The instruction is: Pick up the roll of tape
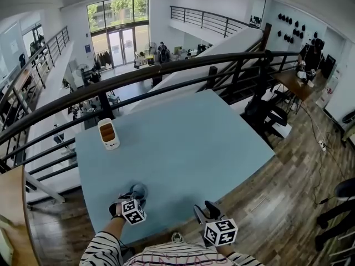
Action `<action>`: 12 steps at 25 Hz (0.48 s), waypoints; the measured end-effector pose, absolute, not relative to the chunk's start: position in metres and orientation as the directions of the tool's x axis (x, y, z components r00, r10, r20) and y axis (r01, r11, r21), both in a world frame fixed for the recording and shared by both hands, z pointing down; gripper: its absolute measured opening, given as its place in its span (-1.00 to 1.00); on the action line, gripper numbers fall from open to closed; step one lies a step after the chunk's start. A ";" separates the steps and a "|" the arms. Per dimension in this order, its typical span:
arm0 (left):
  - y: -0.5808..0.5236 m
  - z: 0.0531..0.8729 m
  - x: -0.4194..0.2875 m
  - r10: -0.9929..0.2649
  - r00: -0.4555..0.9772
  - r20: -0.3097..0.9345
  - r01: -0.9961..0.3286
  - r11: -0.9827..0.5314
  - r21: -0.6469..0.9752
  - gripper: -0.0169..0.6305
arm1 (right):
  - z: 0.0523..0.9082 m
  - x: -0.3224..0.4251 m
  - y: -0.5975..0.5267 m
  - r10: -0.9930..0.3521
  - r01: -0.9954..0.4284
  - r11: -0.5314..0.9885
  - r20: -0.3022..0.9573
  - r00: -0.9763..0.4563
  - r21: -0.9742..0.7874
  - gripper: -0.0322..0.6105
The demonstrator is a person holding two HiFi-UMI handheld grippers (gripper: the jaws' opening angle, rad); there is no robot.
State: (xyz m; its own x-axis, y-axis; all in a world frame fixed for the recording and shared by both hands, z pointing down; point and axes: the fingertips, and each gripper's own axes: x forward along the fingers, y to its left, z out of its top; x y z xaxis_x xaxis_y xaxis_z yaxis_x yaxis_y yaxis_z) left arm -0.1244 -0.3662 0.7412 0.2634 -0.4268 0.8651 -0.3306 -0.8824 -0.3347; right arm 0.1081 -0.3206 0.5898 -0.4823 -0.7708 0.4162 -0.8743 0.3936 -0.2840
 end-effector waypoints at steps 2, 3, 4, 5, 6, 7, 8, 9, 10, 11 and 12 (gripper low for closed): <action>-0.367 0.731 -0.125 -0.460 0.281 0.842 -0.363 -0.864 -0.350 -0.73 | 0.589 0.106 -0.314 -0.772 -0.875 0.392 0.415 -0.481 -0.284 -0.30; -0.367 0.724 -0.124 -0.476 0.294 0.829 -0.381 -0.854 -0.355 -0.73 | 0.588 0.104 -0.311 -0.773 -0.875 0.391 0.415 -0.480 -0.285 -0.30; -0.366 0.717 -0.124 -0.493 0.307 0.814 -0.399 -0.843 -0.360 -0.73 | 0.588 0.102 -0.307 -0.773 -0.875 0.391 0.415 -0.480 -0.284 -0.30; -0.365 0.709 -0.123 -0.511 0.321 0.798 -0.416 -0.832 -0.366 -0.73 | 0.587 0.101 -0.303 -0.773 -0.876 0.391 0.415 -0.480 -0.283 -0.30; -0.363 0.701 -0.122 -0.527 0.334 0.781 -0.433 -0.822 -0.369 -0.73 | 0.587 0.099 -0.300 -0.773 -0.876 0.392 0.416 -0.479 -0.282 -0.30; -0.360 0.693 -0.121 -0.542 0.348 0.765 -0.450 -0.812 -0.371 -0.73 | 0.586 0.098 -0.297 -0.773 -0.876 0.392 0.416 -0.479 -0.280 -0.30; -0.357 0.685 -0.120 -0.557 0.362 0.747 -0.467 -0.802 -0.372 -0.73 | 0.584 0.096 -0.294 -0.773 -0.876 0.393 0.415 -0.479 -0.279 -0.30; -0.354 0.676 -0.121 -0.573 0.376 0.728 -0.484 -0.791 -0.373 -0.73 | 0.583 0.093 -0.291 -0.774 -0.876 0.395 0.414 -0.480 -0.278 -0.30; -0.351 0.668 -0.122 -0.589 0.388 0.709 -0.501 -0.780 -0.374 -0.73 | 0.582 0.089 -0.288 -0.774 -0.875 0.397 0.411 -0.481 -0.277 -0.30; -0.347 0.660 -0.123 -0.604 0.400 0.689 -0.518 -0.769 -0.374 -0.73 | 0.581 0.085 -0.286 -0.775 -0.874 0.400 0.408 -0.483 -0.276 -0.30; -0.344 0.652 -0.126 -0.620 0.410 0.669 -0.537 -0.757 -0.373 -0.73 | 0.580 0.080 -0.284 -0.776 -0.873 0.402 0.405 -0.484 -0.274 -0.30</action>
